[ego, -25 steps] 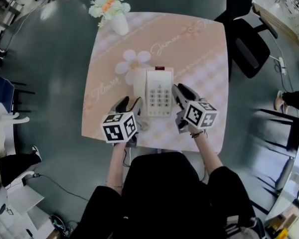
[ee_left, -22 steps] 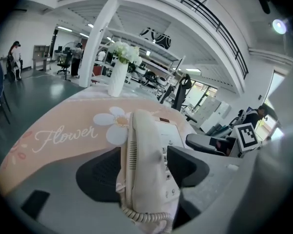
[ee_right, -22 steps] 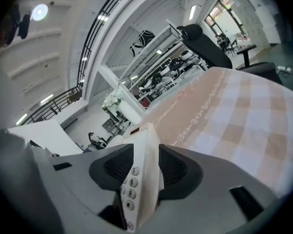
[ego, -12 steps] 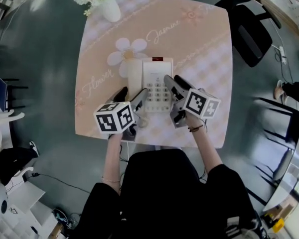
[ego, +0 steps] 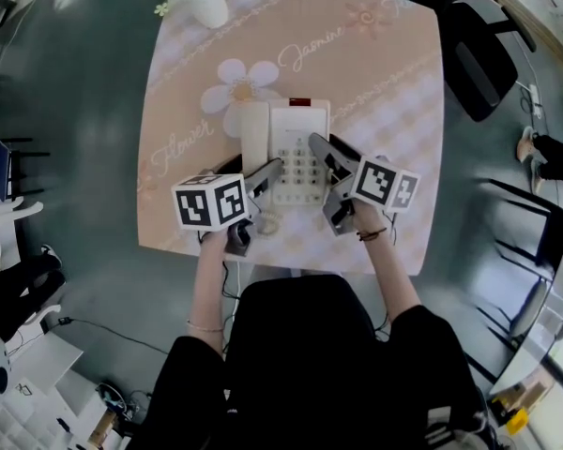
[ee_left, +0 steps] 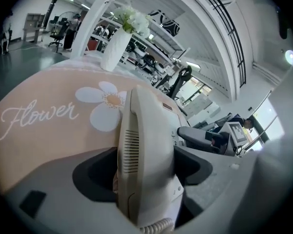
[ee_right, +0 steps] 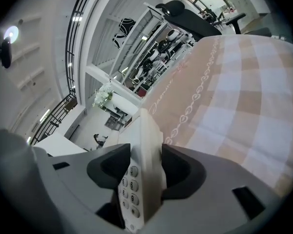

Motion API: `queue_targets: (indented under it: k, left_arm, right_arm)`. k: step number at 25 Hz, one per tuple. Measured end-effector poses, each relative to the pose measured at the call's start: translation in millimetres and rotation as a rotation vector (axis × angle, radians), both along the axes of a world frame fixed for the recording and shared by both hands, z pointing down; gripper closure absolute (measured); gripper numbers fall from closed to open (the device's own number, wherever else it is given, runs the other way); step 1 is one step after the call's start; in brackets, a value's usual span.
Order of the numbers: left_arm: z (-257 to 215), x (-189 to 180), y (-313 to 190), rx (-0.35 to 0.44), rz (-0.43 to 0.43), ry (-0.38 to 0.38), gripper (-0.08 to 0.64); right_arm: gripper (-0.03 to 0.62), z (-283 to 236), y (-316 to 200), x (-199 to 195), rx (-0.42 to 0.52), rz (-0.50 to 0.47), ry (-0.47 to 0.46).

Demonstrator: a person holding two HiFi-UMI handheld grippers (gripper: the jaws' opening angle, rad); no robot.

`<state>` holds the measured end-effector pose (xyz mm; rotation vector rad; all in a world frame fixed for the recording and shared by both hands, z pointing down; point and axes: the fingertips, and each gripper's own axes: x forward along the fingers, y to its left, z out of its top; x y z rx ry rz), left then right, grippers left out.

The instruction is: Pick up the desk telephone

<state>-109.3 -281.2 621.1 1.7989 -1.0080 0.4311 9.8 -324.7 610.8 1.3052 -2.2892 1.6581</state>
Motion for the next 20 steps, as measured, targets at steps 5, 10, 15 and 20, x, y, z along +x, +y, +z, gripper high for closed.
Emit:
queue_targets:
  k: [5, 10, 15, 20]
  left_arm:
    - [2.3, 5.0, 0.0, -0.023, 0.038, -0.003, 0.224]
    - [3.7, 4.8, 0.8, -0.021, 0.046, 0.005, 0.222]
    - [3.3, 4.6, 0.0, -0.007, 0.037, 0.007, 0.222]
    - [4.2, 4.1, 1.2, -0.010, 0.036, -0.001, 0.224]
  right_arm:
    - [0.416, 0.5, -0.4, -0.4, -0.018, -0.010, -0.023]
    - [0.416, 0.8, 0.1, -0.8, -0.028, -0.015, -0.034]
    - [0.420, 1.0, 0.3, -0.2, -0.017, -0.013, -0.025]
    - [0.419, 0.9, 1.4, 0.6, -0.004, -0.017, -0.008]
